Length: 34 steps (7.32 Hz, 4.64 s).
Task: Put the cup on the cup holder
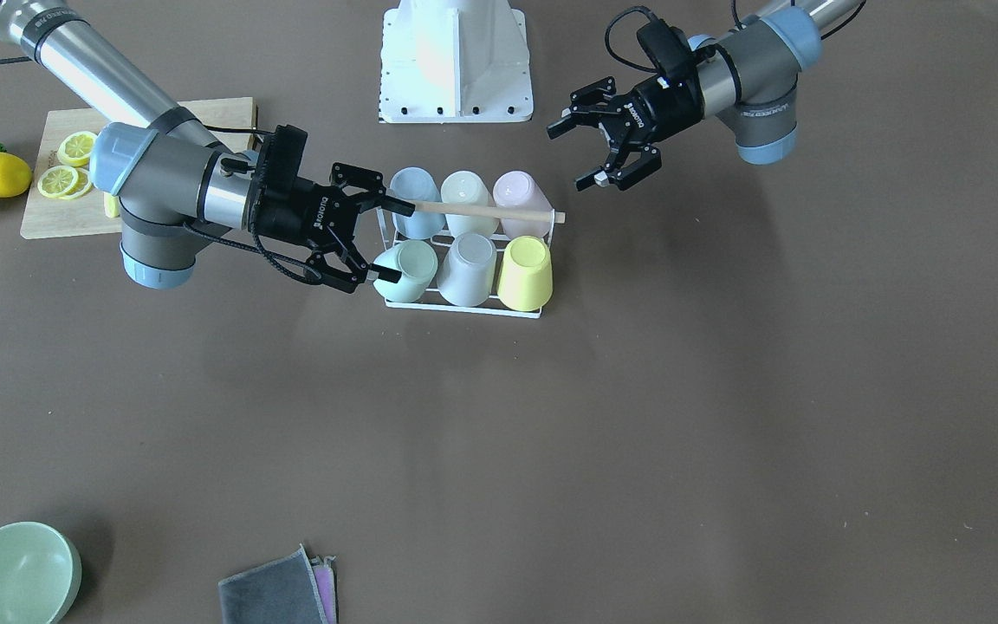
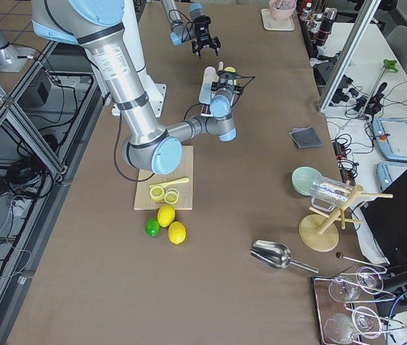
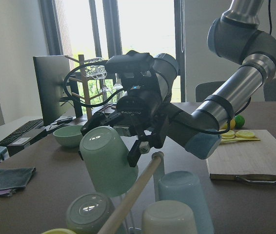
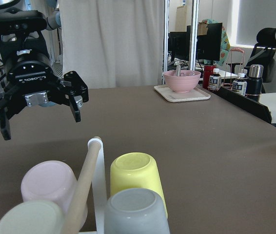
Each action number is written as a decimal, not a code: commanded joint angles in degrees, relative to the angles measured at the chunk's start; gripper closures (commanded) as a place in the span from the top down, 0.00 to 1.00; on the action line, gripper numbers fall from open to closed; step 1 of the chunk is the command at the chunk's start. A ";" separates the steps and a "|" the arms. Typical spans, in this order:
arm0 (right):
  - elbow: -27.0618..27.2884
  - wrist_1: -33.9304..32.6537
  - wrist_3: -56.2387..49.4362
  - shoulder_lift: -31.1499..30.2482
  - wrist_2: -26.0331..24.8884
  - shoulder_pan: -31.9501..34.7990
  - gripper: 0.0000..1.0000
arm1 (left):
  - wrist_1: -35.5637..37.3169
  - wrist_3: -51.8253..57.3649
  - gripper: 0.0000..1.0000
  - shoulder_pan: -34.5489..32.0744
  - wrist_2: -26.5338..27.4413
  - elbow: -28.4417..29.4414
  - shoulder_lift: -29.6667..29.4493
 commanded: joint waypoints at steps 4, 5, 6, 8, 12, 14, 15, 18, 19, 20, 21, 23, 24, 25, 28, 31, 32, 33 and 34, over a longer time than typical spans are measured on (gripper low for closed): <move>11.18 -12.41 -0.26 -9.24 11.91 7.26 1.00 | 25.02 0.24 0.99 -6.67 -0.33 -11.09 9.33; 16.37 -19.35 -0.43 -13.29 12.54 8.23 1.00 | 33.02 0.24 0.99 -8.52 -0.33 -12.08 8.82; 18.95 -24.90 -0.43 -16.02 13.85 10.50 1.00 | 42.06 0.33 0.99 -10.02 -0.33 -12.87 8.38; 20.11 -34.32 -0.61 -19.81 16.32 16.30 1.00 | 55.01 0.16 0.99 -10.90 -0.07 -12.97 8.37; 23.18 -57.14 -0.43 -29.38 18.59 26.22 1.00 | 81.94 -0.11 0.99 -18.45 0.11 -13.41 2.41; 26.96 -68.94 0.00 -36.33 20.29 30.63 1.00 | 86.00 -0.46 0.99 -21.09 -0.59 -13.41 1.52; 26.80 -72.73 3.92 -36.96 20.20 32.30 0.99 | 86.27 -3.25 0.99 -23.54 -4.51 -12.45 1.86; 24.44 -75.21 11.17 -41.53 20.02 35.29 0.99 | 90.82 -3.63 0.99 -38.19 -28.46 -7.27 2.40; 24.51 -80.63 10.04 -42.06 19.93 37.31 0.99 | 95.37 -3.63 0.99 -43.03 -33.85 -6.39 2.40; 24.16 -85.29 5.15 -42.85 19.32 38.98 0.99 | 100.38 -3.54 0.99 -48.12 -38.43 -6.38 2.57; 23.38 -90.04 1.19 -42.77 16.97 41.26 0.99 | 104.17 -3.19 0.99 -53.22 -41.44 -6.81 5.44; 22.15 -92.63 -0.60 -42.51 16.41 46.71 1.00 | 104.12 -3.10 0.99 -61.85 -42.26 -6.29 11.60; 21.96 -92.72 -1.22 -42.59 16.68 47.87 1.00 | 103.68 0.03 0.99 -65.11 -42.35 -6.99 15.37; 22.31 -94.11 -3.75 -42.94 17.20 49.36 1.00 | 103.59 12.25 0.99 -67.40 -42.35 -6.82 19.14; 26.17 -102.88 -6.58 -42.51 16.42 54.99 1.00 | 103.86 21.42 0.99 -67.69 -41.64 -6.20 19.53; 28.98 -104.67 -7.46 -42.68 16.33 54.82 1.00 | 103.33 20.72 0.99 -67.34 -39.27 -4.63 18.48; 29.78 -107.72 -8.77 -42.51 16.59 54.99 1.00 | 103.41 20.72 0.99 -67.42 -39.44 -5.06 18.48; 31.79 -111.75 -12.52 -42.51 16.59 56.39 1.00 | 103.33 20.72 0.99 -67.34 -39.45 -4.97 18.31; 31.98 -113.36 -16.13 -42.33 16.68 57.27 1.00 | 101.76 20.72 0.99 -67.42 -39.45 -4.45 18.30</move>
